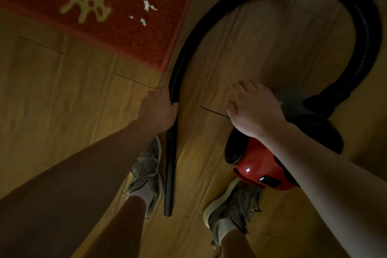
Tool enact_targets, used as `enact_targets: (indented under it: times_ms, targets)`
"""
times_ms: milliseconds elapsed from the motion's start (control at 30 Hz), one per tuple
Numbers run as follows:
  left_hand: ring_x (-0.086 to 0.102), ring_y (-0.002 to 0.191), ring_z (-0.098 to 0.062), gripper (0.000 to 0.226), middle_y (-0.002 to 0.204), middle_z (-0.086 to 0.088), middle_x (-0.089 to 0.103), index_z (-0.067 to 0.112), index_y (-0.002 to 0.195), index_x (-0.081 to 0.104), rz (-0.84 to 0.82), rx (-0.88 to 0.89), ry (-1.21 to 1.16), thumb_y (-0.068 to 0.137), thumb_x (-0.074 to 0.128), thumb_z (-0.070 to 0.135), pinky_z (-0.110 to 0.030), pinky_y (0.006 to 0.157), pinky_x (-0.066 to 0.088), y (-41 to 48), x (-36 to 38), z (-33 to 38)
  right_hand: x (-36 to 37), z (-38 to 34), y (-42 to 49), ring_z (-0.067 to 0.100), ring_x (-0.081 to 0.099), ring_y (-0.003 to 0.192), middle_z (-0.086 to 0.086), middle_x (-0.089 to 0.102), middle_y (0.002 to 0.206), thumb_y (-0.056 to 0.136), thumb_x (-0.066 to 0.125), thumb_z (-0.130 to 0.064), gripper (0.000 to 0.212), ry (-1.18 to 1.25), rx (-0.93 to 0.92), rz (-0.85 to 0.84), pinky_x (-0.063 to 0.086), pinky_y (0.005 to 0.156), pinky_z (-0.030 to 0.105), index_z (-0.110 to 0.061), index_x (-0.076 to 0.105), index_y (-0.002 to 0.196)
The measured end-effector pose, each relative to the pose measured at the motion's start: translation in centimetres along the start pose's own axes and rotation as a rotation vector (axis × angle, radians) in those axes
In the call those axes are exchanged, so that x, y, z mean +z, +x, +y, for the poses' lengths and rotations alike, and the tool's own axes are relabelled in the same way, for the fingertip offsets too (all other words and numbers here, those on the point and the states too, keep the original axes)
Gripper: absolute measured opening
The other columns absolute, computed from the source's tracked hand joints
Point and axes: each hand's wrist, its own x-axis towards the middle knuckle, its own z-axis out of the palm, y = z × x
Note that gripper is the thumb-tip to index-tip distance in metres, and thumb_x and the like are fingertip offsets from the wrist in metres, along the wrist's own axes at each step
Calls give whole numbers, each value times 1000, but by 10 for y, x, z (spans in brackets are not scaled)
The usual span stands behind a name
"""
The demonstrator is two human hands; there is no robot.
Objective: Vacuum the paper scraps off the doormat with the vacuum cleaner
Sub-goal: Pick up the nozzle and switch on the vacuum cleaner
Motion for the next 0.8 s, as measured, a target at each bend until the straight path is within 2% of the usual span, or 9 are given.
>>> enact_targets:
  times_ms: [133, 200, 300, 467, 567, 800]
  targets:
    - [46, 133, -37, 81, 151, -23, 41, 2, 159, 14, 3, -35, -69, 101, 56, 41, -50, 110, 41, 22, 21, 0, 13, 1, 8, 28, 53, 123, 13, 56, 136, 100, 40, -32, 47, 30, 7, 16, 43, 103, 42, -8, 48, 139]
    - [40, 141, -37, 87, 156, -25, 35, 1, 159, 11, 11, -49, -95, 99, 60, 41, -45, 119, 33, 29, 32, -2, 16, 2, 9, 27, 54, 121, 13, 57, 135, 100, 41, -32, 46, 40, 10, 17, 43, 102, 42, -8, 49, 138]
    - [35, 147, -34, 92, 161, -22, 31, 3, 160, 14, 59, -94, -195, 94, 68, 37, -48, 123, 27, 40, 48, -9, 20, 6, 9, 27, 54, 121, 12, 58, 134, 100, 41, -32, 45, 49, 8, 10, 42, 102, 41, -8, 50, 137]
    - [48, 136, -35, 76, 150, -22, 46, 1, 153, 33, 111, -141, -320, 92, 70, 25, -48, 116, 38, 39, 51, -5, 22, 7, 4, 27, 52, 125, 12, 57, 136, 100, 41, -31, 46, 56, -3, -5, 42, 106, 40, -7, 51, 138]
    - [50, 132, -34, 71, 147, -21, 49, 1, 152, 35, 138, -130, -335, 94, 68, 23, -45, 114, 40, 30, 47, 2, 19, 7, 3, 27, 53, 123, 12, 59, 132, 99, 43, -31, 44, 59, 9, -8, 43, 104, 40, -7, 53, 135]
    - [56, 123, -26, 67, 139, -13, 56, 9, 149, 40, 175, -61, -503, 92, 71, 25, -47, 107, 48, -2, 23, 24, -3, 4, -5, 30, 52, 125, 15, 58, 134, 97, 44, -32, 49, 76, -29, 20, 44, 106, 43, -4, 50, 137]
